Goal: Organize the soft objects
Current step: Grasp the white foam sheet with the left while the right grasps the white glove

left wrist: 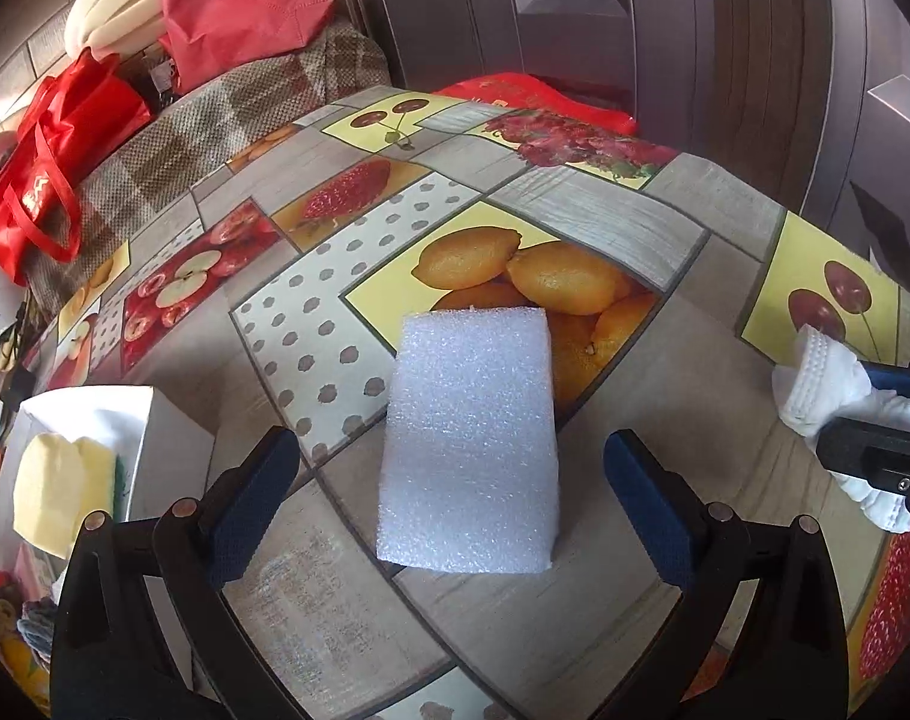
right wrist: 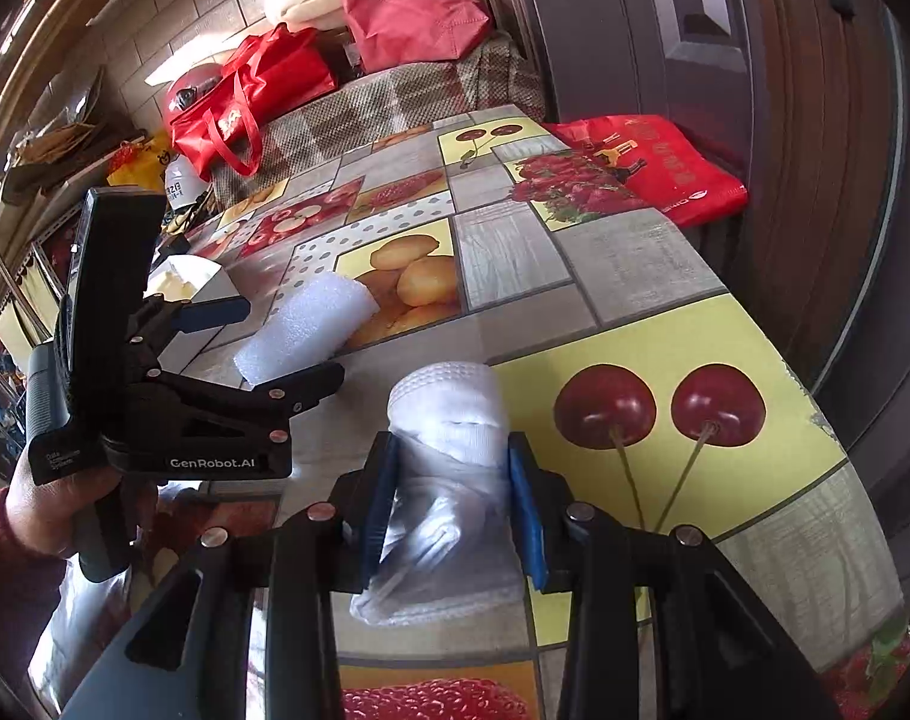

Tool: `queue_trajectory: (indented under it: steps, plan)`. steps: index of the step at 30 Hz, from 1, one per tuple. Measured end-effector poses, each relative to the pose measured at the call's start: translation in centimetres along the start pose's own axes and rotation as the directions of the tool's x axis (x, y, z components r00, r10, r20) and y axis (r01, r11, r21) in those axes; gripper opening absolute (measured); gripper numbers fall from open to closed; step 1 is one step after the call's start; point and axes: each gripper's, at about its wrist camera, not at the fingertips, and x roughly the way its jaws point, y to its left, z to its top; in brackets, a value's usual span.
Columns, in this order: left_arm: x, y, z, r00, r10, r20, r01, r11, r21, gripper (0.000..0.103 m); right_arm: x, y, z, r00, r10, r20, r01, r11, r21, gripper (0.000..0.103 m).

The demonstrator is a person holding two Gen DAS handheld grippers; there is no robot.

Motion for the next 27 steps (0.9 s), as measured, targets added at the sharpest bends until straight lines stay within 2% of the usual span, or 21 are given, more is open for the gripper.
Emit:
queue_trajectory:
  steps: [1,2,3,4,6,10,14,18,20,27]
  plan:
    - [0.1,0.2,0.0,1.0,-0.013,-0.003,0.013,1.0,-0.009,0.095,0.0,0.0,0.0,1.0,0.001,0.002,-0.001,1.0,0.003,0.036]
    - [0.0,0.4,0.0,0.999,-0.035,0.004,0.035,0.999,-0.017,0.082,-0.1,0.0,0.0,1.0,-0.001,0.004,0.001,1.0,0.005,0.036]
    - [-0.2,0.6,0.0,0.999,-0.048,0.016,0.048,0.999,-0.026,0.053,-0.1,0.0,0.0,1.0,-0.003,0.005,0.003,1.0,0.005,0.036]
    - [-0.3,0.7,-0.1,0.999,-0.042,0.015,0.042,0.999,-0.032,0.052,-0.1,0.1,0.0,1.0,-0.004,0.005,0.004,1.0,0.004,0.036]
    - [-0.7,0.8,-0.3,0.996,-0.08,0.03,0.081,0.996,-0.036,0.052,-0.1,0.1,0.0,1.0,-0.011,0.008,0.011,1.0,0.003,0.036]
    - [-3.9,0.7,-1.4,0.985,-0.04,0.168,0.047,0.998,-0.037,0.052,-0.4,-0.1,0.0,0.999,-0.031,0.026,0.03,0.999,0.01,0.036]
    - [-7.8,0.9,-3.6,0.95,-0.016,0.312,0.036,0.998,-0.059,0.052,-1.2,0.2,0.0,0.995,-0.061,0.076,0.062,0.998,-0.005,0.036]
    - [-11.2,1.5,-6.0,0.911,0.012,0.412,0.03,0.995,-0.096,0.052,-2.7,1.4,-0.3,0.982,-0.092,0.167,0.099,0.994,-0.035,0.036]
    - [-12.2,1.7,-7.1,0.902,0.019,0.431,0.028,0.994,-0.101,0.052,-3.1,1.8,-0.4,0.975,-0.083,0.207,0.09,0.996,-0.025,0.036]
    - [-15.0,2.8,-10.1,0.888,0.018,0.459,0.032,0.994,-0.1,0.052,-3.2,5.5,-0.7,0.96,-0.04,0.277,0.059,0.997,-0.058,0.036]
